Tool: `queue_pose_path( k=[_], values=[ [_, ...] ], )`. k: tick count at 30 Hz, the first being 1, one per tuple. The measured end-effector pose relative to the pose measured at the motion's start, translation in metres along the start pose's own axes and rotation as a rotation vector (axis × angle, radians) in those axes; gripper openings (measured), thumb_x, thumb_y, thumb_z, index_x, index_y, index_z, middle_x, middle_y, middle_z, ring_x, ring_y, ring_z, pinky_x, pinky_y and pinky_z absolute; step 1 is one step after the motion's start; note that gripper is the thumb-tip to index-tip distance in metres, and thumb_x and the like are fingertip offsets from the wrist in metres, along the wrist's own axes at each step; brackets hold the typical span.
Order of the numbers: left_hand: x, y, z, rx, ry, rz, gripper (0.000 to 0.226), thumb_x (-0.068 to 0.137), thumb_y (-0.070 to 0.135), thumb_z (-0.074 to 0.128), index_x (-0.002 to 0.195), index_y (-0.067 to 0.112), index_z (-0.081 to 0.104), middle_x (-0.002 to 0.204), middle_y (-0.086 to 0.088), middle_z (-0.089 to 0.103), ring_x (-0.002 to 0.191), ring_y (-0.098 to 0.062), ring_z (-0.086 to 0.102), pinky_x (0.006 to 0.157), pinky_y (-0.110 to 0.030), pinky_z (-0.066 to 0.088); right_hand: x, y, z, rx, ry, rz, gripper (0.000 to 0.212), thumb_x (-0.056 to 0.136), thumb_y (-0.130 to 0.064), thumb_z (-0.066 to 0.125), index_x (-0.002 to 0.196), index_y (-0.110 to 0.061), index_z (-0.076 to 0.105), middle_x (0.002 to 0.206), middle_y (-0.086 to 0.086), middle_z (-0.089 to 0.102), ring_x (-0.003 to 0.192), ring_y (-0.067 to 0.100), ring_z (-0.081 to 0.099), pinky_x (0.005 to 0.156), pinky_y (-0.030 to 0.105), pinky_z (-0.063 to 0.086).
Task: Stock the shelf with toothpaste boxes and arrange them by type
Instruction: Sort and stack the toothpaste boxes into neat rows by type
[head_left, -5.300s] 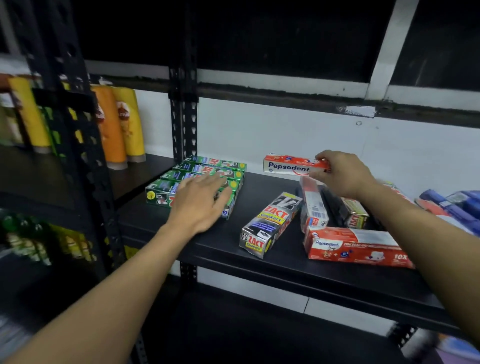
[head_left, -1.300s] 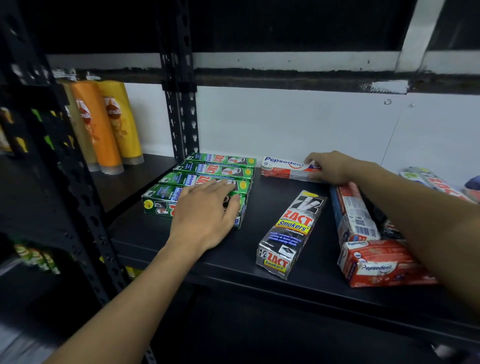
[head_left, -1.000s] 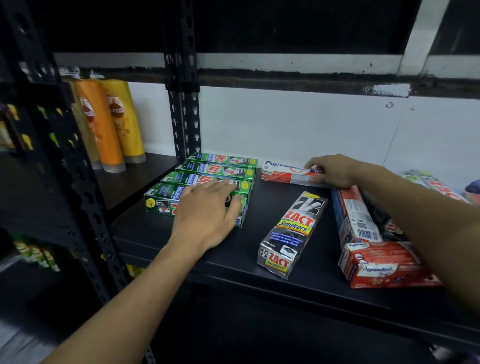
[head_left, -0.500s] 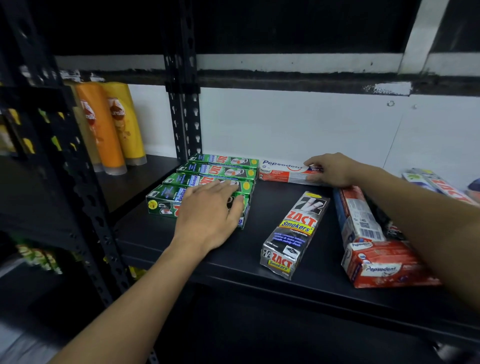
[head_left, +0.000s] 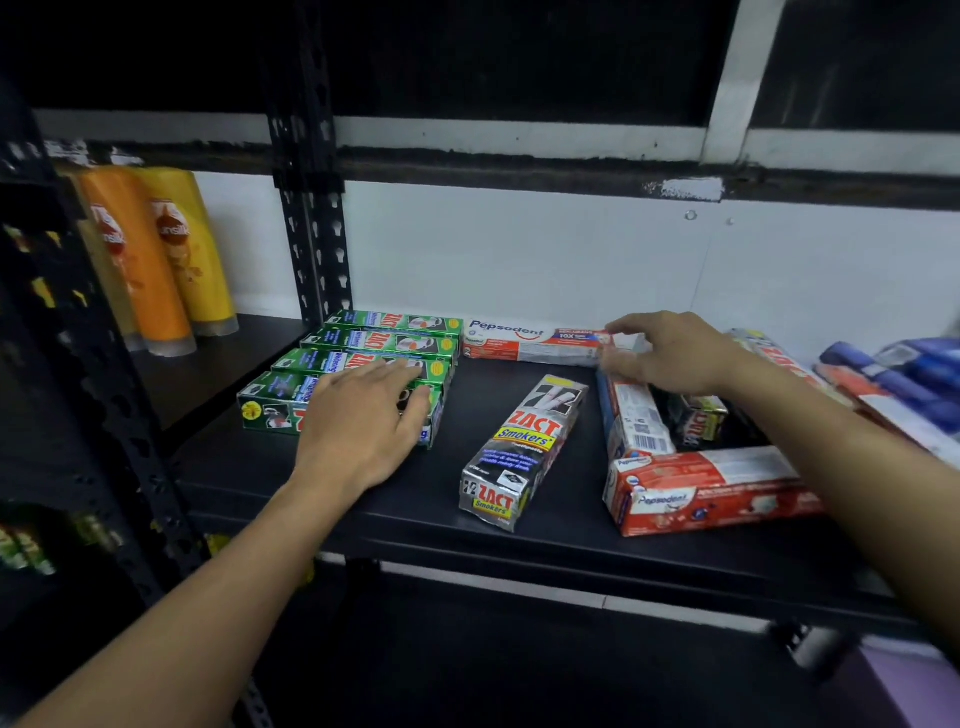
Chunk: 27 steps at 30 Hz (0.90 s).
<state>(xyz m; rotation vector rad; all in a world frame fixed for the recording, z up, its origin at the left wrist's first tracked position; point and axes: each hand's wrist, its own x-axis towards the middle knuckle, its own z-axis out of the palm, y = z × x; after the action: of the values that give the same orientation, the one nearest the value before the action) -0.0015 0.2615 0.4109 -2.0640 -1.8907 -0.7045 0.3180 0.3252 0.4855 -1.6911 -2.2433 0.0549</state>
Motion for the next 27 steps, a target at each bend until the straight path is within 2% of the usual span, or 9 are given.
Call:
queue_pose_path(
  k=[4,7,11,14,17,19,22,25,27],
  values=[
    [-0.001,0.004,-0.001,-0.007,0.0,0.002,0.046,0.102,0.045,0.035,0.139,0.027,0.055,0.146,0.003,0.052,0.138,-0.017,0.044,0.111,-0.04,0.028,-0.055,-0.01,-0.003,0.02,0.057,0.059,0.05,0.088,-0.062,0.055,0.128,-0.034,0.062,0.118,0.003,0.069,0.105,0.024,0.06,0.081,0.031,0.042],
    [-0.003,0.004,-0.003,-0.03,0.019,0.012,0.044,0.102,0.043,0.037,0.136,0.023,0.058,0.143,0.0,0.056,0.134,-0.021,0.049,0.109,-0.043,0.032,-0.087,-0.022,0.001,-0.075,0.074,0.138,0.052,0.086,-0.068,0.05,0.126,-0.037,0.063,0.116,-0.001,0.07,0.111,0.026,0.061,0.091,0.036,0.048],
    [-0.01,0.01,-0.012,-0.126,0.118,0.091,0.043,0.094,0.041,0.042,0.124,0.022,0.067,0.128,-0.001,0.067,0.128,-0.021,0.054,0.107,-0.043,0.033,-0.109,-0.033,0.016,-0.171,0.18,0.162,0.057,0.086,-0.072,0.042,0.123,-0.037,0.065,0.111,0.002,0.072,0.11,0.03,0.06,0.091,0.036,0.047],
    [-0.022,0.031,-0.025,-0.316,0.222,0.127,0.038,0.089,0.042,0.05,0.116,0.025,0.072,0.119,0.005,0.071,0.116,-0.016,0.061,0.102,-0.038,0.044,-0.107,-0.036,0.012,-0.207,0.075,0.254,0.076,0.077,-0.087,0.03,0.131,-0.041,0.058,0.122,0.004,0.066,0.122,0.03,0.052,0.099,0.041,0.043],
    [-0.036,0.053,-0.033,-0.438,-0.009,0.149,0.04,0.085,0.057,0.055,0.115,0.036,0.07,0.119,0.015,0.069,0.109,-0.005,0.06,0.096,-0.028,0.046,-0.104,-0.039,0.003,-0.204,-0.112,0.3,0.088,0.071,-0.094,0.026,0.139,-0.042,0.047,0.139,0.002,0.054,0.138,0.029,0.033,0.114,0.054,0.025],
    [-0.044,0.061,-0.032,-0.442,-0.165,0.13,0.052,0.078,0.073,0.052,0.119,0.043,0.064,0.116,0.014,0.069,0.108,-0.007,0.061,0.096,-0.031,0.048,-0.102,-0.041,-0.001,-0.177,-0.161,0.309,0.088,0.071,-0.092,0.033,0.138,-0.038,0.049,0.142,0.0,0.051,0.142,0.028,0.029,0.116,0.06,0.015],
    [-0.051,0.069,-0.033,-0.439,-0.153,0.091,0.062,0.074,0.076,0.051,0.125,0.042,0.061,0.111,0.015,0.07,0.099,-0.005,0.063,0.089,-0.032,0.052,-0.098,-0.043,0.001,-0.073,-0.125,0.339,0.073,0.078,-0.078,0.049,0.134,-0.031,0.055,0.137,0.001,0.055,0.137,0.028,0.038,0.116,0.062,0.009],
    [-0.059,0.079,-0.036,-0.438,-0.167,0.078,0.065,0.076,0.071,0.064,0.132,0.038,0.058,0.098,0.018,0.071,0.085,0.004,0.063,0.078,-0.022,0.051,-0.099,-0.041,0.007,0.094,0.056,0.364,0.056,0.082,-0.061,0.054,0.123,-0.025,0.063,0.124,0.005,0.064,0.124,0.029,0.051,0.115,0.056,0.018],
    [-0.062,0.085,-0.036,-0.421,-0.179,0.068,0.068,0.076,0.067,0.068,0.136,0.037,0.055,0.089,0.02,0.069,0.081,0.007,0.061,0.072,-0.013,0.046,-0.103,-0.035,0.005,0.23,0.224,0.352,0.047,0.083,-0.055,0.054,0.108,-0.02,0.07,0.111,0.009,0.07,0.111,0.03,0.059,0.103,0.045,0.041]
  ],
)
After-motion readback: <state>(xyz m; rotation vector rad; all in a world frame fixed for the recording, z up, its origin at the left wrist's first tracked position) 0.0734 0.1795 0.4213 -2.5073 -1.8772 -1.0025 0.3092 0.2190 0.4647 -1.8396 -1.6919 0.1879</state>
